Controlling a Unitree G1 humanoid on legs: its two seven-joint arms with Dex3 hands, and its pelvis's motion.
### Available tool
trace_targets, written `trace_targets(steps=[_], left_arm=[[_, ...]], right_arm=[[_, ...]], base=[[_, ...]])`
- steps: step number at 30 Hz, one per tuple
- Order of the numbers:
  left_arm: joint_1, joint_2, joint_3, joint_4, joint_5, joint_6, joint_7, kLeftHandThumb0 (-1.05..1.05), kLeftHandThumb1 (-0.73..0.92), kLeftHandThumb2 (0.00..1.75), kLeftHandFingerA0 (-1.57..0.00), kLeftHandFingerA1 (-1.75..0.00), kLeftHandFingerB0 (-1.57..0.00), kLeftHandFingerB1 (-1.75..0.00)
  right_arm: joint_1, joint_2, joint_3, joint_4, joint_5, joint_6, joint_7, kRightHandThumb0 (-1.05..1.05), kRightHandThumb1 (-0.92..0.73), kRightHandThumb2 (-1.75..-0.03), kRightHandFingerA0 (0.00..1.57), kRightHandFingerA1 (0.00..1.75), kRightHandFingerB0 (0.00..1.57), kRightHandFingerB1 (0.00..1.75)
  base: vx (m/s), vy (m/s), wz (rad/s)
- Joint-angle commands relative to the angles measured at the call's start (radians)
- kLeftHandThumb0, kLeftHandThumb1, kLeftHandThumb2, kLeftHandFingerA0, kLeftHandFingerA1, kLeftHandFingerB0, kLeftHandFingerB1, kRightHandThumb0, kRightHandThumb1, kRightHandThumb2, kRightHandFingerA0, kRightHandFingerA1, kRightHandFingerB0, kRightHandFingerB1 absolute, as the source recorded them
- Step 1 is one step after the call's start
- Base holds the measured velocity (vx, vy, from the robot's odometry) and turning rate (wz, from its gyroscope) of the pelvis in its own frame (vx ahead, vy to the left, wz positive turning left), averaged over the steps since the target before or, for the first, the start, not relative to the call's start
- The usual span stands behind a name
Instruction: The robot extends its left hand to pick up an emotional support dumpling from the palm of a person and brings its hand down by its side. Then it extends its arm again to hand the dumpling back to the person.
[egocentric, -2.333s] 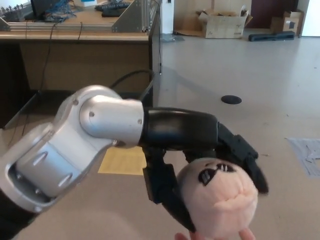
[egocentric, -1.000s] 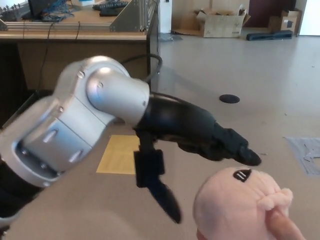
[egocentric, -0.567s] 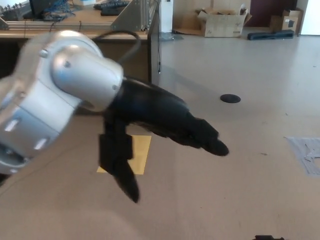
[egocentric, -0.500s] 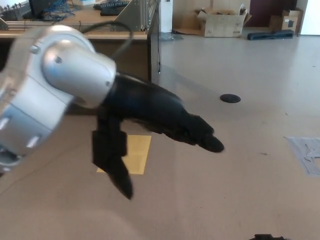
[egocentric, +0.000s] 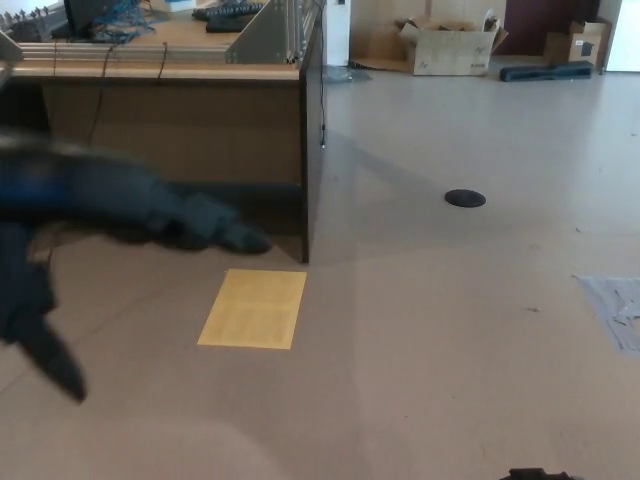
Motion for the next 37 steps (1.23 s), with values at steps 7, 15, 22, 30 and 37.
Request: trace_targets(steps=[7,15,22,30,37], left_arm=[[0.813,-0.323,0.431,0.448,-0.007,-0.373,0.535,-0.57,0.37,0.69,0.00,-0.14,0.00,0.00],[0.935,-0.541,0.531,0.721,-0.039,-0.450,0.768,-0.24,0.42,0.91,-0.02,-0.48,0.00,-0.47],[0.947,-0.559,0.547,0.783,-0.027,-0.449,0.791,-0.21,0.40,0.91,-0.10,-0.51,-0.06,-0.48],[0.938,-0.563,0.538,0.838,-0.006,-0.493,0.800,-0.17,0.38,0.90,-0.15,-0.53,-0.12,-0.50],[0.921,-0.557,0.537,0.879,-0.012,-0.521,0.802,-0.32,0.47,0.60,-0.26,-0.40,-0.25,-0.33]], right_arm=[[0.092,-0.013,-0.030,-0.017,0.033,-0.011,-0.015,-0.29,-0.59,-0.58,0.85,0.67,0.81,0.57],[0.177,-0.009,-0.041,-0.025,0.045,-0.044,-0.029,-0.28,-0.59,-0.58,0.83,0.64,0.79,0.56],[0.229,-0.008,-0.044,-0.030,0.041,-0.077,-0.059,-0.29,-0.58,-0.58,0.84,0.55,0.73,0.52],[0.260,-0.005,-0.046,-0.053,0.038,-0.057,-0.058,-0.29,-0.60,-0.59,0.83,0.52,0.71,0.51],[0.257,-0.003,-0.051,-0.052,0.038,-0.059,-0.051,-0.28,-0.59,-0.58,0.82,0.52,0.71,0.52]], base=[[0.00,0.000,0.00],[0.00,0.000,0.00],[0.00,0.000,0.00],[0.00,0.000,0.00],[0.00,0.000,0.00]])
